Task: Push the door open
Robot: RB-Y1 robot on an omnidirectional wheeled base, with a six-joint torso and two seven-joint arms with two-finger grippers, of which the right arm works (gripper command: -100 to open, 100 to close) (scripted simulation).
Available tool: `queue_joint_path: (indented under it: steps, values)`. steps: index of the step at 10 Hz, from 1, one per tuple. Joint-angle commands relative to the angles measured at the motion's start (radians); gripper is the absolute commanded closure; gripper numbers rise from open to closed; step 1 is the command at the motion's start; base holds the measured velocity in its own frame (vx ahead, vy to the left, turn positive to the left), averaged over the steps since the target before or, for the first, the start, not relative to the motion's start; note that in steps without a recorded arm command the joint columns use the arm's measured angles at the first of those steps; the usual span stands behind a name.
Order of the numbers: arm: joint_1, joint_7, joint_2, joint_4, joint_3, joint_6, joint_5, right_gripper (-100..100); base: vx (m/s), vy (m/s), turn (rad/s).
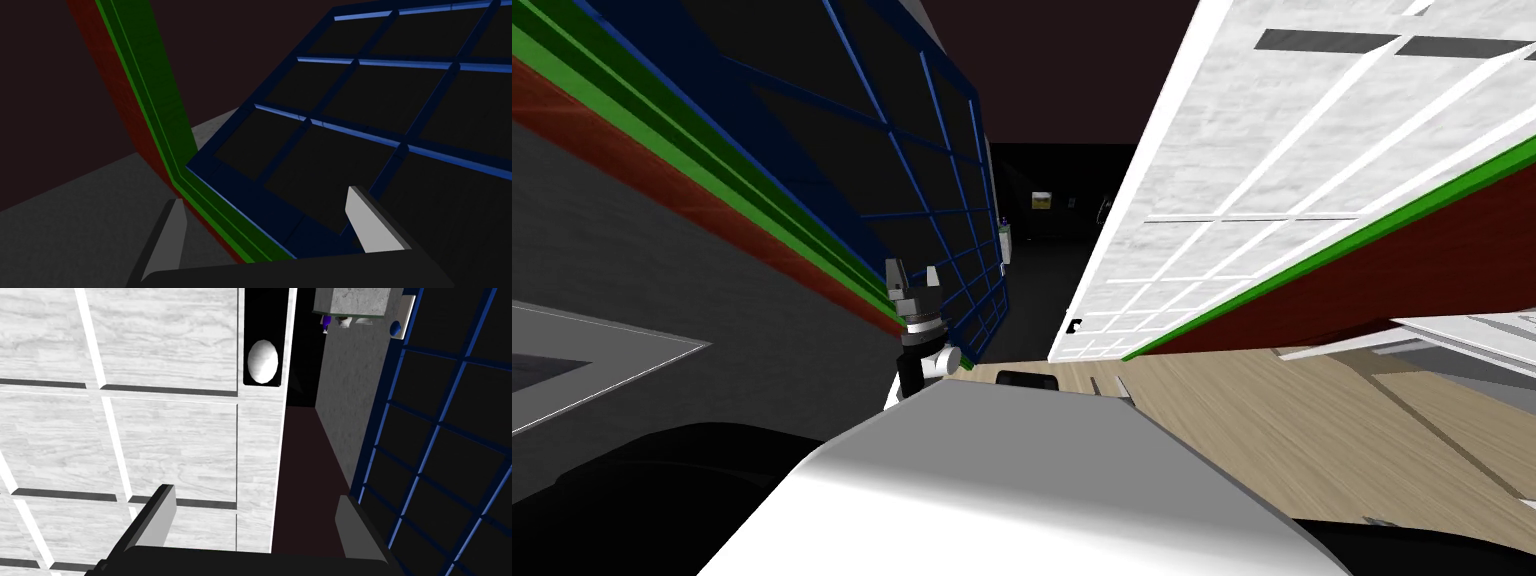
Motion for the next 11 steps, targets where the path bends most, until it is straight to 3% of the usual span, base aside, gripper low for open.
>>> queue_joint_path:
  steps: [1, 5, 6, 7, 9, 11]
  values:
    - [0.0, 0.029, 0.01, 0.034, -0.015, -0.022, 0.022, -100, 0.18, -0.043, 0.057]
    - [0.005, 0.09, 0.046, 0.104, -0.047, -0.068, 0.069, -100, 0.214, -0.035, 0.062]
    - [0.001, 0.084, 0.04, 0.101, -0.042, -0.063, 0.061, -100, 0.11, -0.03, 0.017]
    - [-0.006, 0.085, 0.008, 0.101, -0.042, -0.055, 0.06, -100, 0.089, -0.001, 0.028]
    - [-0.017, 0.08, -0.021, 0.1, -0.04, -0.037, 0.054, -100, 0.142, 0.03, 0.014]
    - [-0.026, 0.076, -0.027, 0.099, -0.039, -0.021, 0.05, -100, 0.174, 0.038, 0.046]
